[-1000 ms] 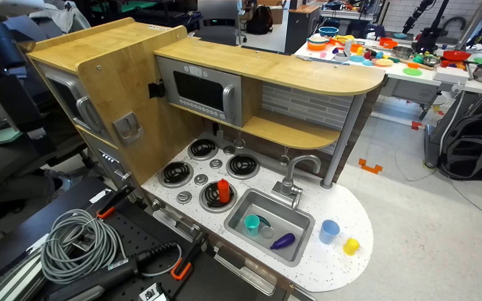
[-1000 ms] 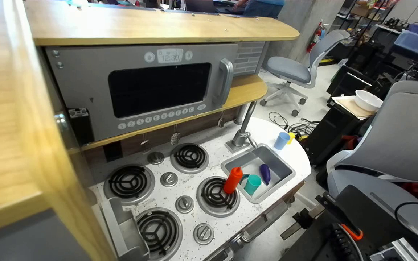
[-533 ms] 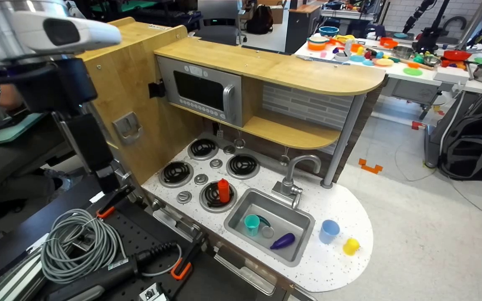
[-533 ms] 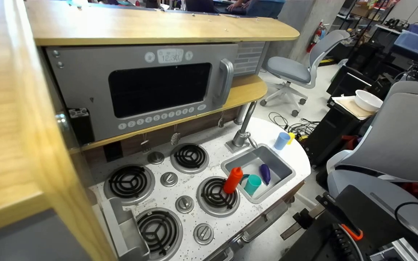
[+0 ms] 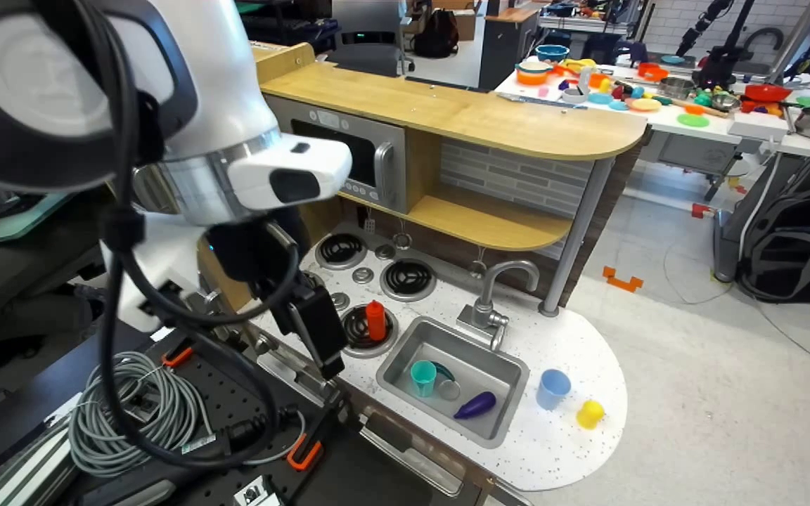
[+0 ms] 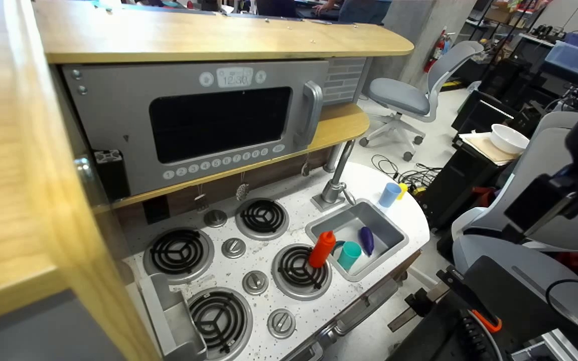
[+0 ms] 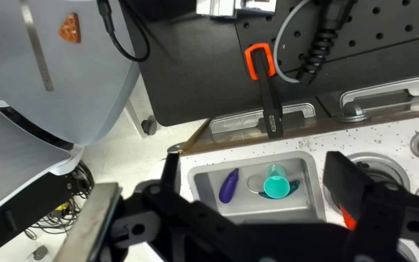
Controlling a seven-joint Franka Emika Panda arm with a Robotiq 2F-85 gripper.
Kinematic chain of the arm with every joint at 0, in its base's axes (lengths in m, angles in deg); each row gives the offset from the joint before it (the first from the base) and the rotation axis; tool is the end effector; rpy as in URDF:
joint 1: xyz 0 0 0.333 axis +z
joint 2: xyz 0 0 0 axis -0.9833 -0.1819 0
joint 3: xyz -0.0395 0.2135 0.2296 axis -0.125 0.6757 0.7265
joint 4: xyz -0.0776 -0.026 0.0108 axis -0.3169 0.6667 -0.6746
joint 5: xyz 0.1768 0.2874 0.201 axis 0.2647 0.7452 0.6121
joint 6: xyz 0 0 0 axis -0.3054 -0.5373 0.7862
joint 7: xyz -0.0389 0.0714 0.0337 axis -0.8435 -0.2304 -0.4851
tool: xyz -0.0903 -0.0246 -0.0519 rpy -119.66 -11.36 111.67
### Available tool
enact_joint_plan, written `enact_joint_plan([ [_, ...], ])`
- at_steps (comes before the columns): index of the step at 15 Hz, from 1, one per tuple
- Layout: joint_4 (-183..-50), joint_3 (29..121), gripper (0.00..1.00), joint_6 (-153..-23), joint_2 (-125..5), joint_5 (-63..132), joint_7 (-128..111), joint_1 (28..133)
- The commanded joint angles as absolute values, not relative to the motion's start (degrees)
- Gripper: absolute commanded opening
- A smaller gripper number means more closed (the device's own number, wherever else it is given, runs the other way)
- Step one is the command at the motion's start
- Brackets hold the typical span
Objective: Put the red sauce bottle inside the light blue cup in the sink, remove the sauce bottle from the cup and place it on the stove
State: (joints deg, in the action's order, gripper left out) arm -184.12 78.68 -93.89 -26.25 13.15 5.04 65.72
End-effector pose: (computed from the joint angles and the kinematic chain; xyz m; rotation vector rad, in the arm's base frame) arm 0.3530 -0.0892 0.2898 2.8590 -0.3205 -0.0628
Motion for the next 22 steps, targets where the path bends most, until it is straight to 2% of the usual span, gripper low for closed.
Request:
enact_joint_plan([
  [1, -181.42, 75.77, 1.0, -107.63, -39.8, 12.26, 3.21, 64.79],
  [5, -176.17, 73.6, 1.0, -115.67, -52.02, 15.23, -0.6, 67.18],
  [9, -168.94, 72.22, 1.0, -116.96, -60.75, 18.36, -2.53, 70.71],
  [16, -159.07, 75.37, 1.0, -115.56, -69.48, 29.12, -9.08, 72.85],
  [22, -153.17, 75.76, 1.0, -116.09, -75.35, 29.93, -11.18, 74.93],
])
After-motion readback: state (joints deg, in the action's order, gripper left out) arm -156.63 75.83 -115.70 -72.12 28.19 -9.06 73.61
